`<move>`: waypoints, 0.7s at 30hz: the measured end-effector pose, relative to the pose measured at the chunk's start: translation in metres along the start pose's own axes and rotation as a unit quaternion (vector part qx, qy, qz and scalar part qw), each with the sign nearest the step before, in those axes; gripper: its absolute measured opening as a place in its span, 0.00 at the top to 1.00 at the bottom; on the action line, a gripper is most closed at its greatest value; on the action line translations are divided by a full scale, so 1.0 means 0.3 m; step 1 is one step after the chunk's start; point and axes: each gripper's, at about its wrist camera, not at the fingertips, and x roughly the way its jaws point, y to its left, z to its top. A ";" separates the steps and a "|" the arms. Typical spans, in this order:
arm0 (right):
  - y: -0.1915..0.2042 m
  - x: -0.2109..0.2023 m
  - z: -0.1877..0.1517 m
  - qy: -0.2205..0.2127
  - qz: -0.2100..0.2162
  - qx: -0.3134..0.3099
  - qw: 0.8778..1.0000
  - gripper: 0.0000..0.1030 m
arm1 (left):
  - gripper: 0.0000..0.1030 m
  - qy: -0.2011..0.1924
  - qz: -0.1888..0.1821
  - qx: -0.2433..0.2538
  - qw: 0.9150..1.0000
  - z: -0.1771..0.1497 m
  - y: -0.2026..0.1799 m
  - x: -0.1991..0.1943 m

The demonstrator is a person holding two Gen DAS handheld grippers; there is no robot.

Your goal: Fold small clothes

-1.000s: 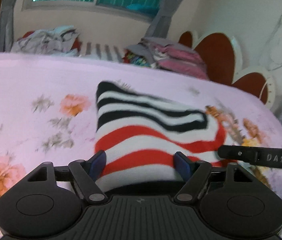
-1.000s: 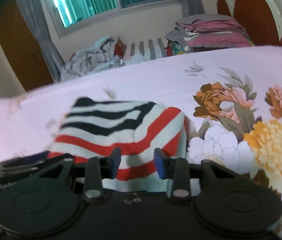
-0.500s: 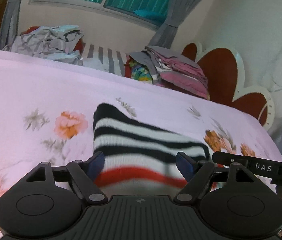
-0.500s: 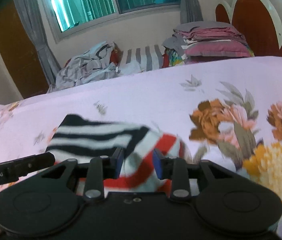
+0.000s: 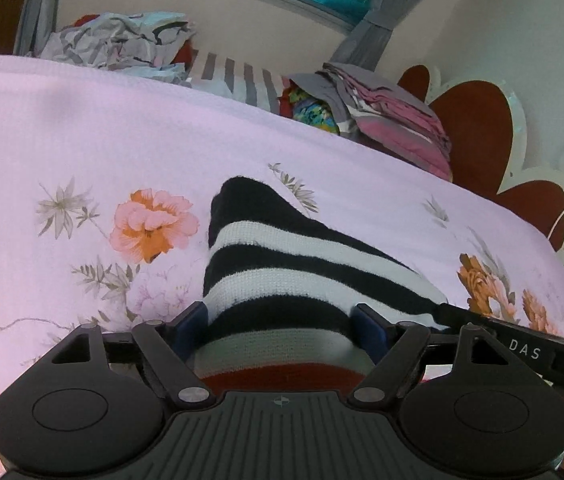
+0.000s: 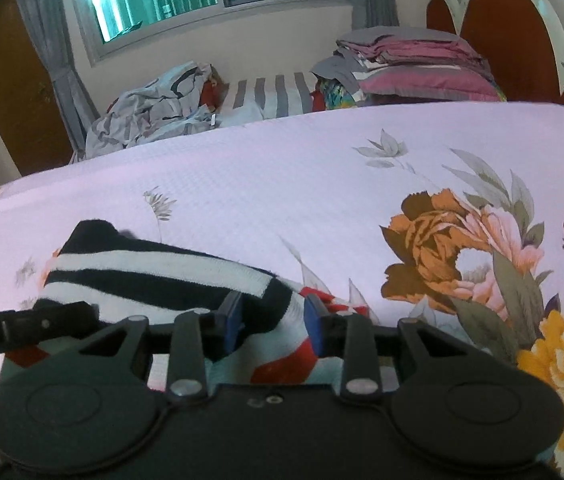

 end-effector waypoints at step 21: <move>0.001 -0.228 -0.120 0.004 -0.016 -0.005 1.000 0.67 | 0.25 -0.017 0.017 0.108 0.994 -0.092 -0.114 -0.199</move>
